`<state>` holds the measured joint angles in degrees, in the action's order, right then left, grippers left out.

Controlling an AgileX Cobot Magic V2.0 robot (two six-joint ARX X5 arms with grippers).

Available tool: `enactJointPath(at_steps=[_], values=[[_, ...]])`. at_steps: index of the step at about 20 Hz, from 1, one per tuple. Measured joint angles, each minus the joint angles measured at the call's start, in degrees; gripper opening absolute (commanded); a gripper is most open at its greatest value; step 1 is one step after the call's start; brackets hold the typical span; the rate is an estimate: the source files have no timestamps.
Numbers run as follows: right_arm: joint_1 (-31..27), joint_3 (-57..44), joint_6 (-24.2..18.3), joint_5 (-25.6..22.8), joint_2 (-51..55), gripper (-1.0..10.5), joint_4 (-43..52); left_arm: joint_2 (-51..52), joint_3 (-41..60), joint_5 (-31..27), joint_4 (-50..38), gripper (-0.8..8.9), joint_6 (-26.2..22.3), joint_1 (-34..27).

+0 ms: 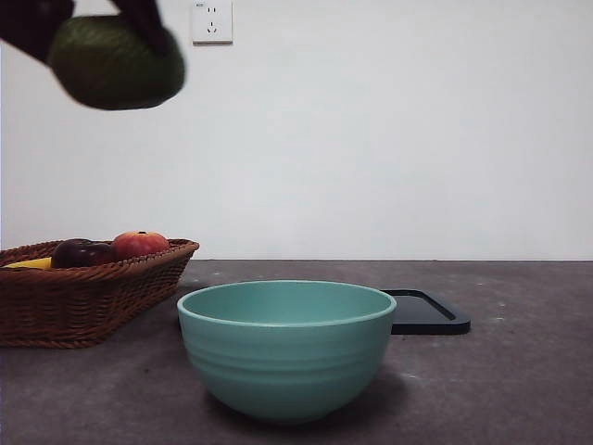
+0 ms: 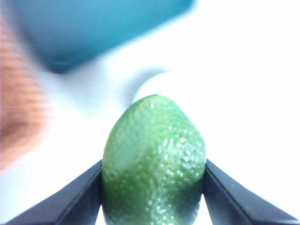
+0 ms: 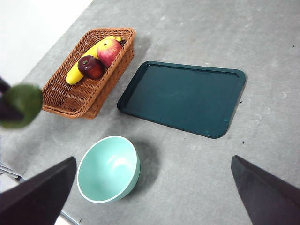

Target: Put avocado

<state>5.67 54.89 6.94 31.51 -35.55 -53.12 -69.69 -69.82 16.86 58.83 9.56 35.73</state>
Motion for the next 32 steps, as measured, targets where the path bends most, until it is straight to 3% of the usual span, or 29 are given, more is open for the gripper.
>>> enactJointPath(at_steps=[6,12,19,32], values=[[0.0,0.0,0.0,0.0,0.0,5.4,-0.4,-4.5,0.0,-1.4,-7.4,2.35,5.4,11.4],[0.0,0.0,0.0,0.0,0.0,5.4,-1.3,-16.6,0.0,-12.8,-12.0,2.35,8.0,17.9],[0.0,0.0,0.0,0.0,0.0,5.4,-1.5,-28.9,0.0,-14.6,-14.9,2.35,8.0,18.8],[0.0,0.0,0.0,0.0,0.0,5.4,-1.5,-32.6,0.0,-15.2,-15.4,2.41,7.9,19.3]])
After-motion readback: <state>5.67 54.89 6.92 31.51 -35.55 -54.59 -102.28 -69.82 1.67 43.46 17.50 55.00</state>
